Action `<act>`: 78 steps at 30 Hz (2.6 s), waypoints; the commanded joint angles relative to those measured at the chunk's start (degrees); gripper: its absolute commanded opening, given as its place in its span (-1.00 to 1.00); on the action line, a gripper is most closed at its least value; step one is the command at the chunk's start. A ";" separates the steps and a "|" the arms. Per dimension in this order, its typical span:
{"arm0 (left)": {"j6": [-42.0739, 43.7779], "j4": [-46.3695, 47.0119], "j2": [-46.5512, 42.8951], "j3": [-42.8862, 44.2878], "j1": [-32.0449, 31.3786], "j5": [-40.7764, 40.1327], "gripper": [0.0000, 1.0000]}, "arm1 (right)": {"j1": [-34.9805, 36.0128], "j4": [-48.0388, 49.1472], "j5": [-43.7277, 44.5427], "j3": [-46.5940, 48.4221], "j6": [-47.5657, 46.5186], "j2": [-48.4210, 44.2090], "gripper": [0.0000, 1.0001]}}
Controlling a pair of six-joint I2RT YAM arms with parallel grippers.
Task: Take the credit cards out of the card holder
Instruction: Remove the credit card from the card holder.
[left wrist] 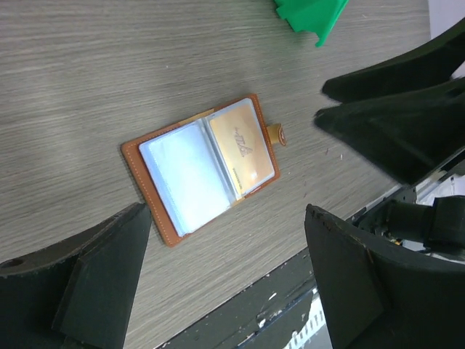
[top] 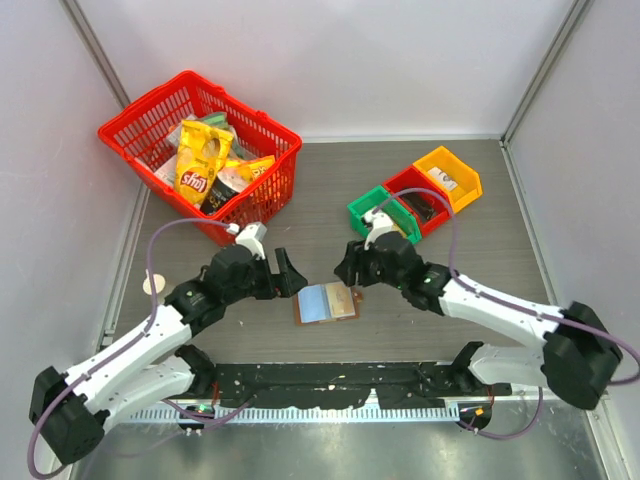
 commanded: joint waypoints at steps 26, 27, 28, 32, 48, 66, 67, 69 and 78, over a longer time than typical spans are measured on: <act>-3.82 14.68 28.67 3.14 -10.56 -10.08 0.19 | 4.38 6.35 0.99 -1.37 2.88 18.42 0.03; -3.82 14.68 29.11 2.96 -10.57 -10.08 0.18 | 4.38 6.27 0.81 -1.20 2.80 18.85 0.02; -3.82 14.85 29.46 2.79 -10.65 -9.99 0.18 | 4.29 6.00 0.90 -1.11 2.71 19.12 0.02; -4.00 15.21 31.22 1.82 -10.92 -9.64 -0.01 | 4.38 5.03 0.99 -0.58 2.71 19.65 0.02; -6.11 15.03 30.96 -2.92 -12.41 -11.48 -0.36 | 4.46 9.69 -8.94 -1.11 3.06 15.52 -0.17; -7.78 15.91 24.46 -5.21 -12.50 -12.71 -0.38 | 6.40 9.52 -12.03 1.09 3.67 13.94 -0.23; -7.78 15.91 24.02 -5.30 -12.50 -12.71 -0.38 | 6.40 9.08 -11.07 1.27 3.59 13.68 -0.20; -7.78 15.56 23.58 -5.21 -12.59 -12.80 -0.38 | 6.40 7.59 -9.13 1.62 3.32 13.41 -0.15; -6.99 10.03 17.87 -4.42 -12.50 -15.17 -0.37 | 7.54 -0.67 2.91 3.90 2.53 13.32 0.07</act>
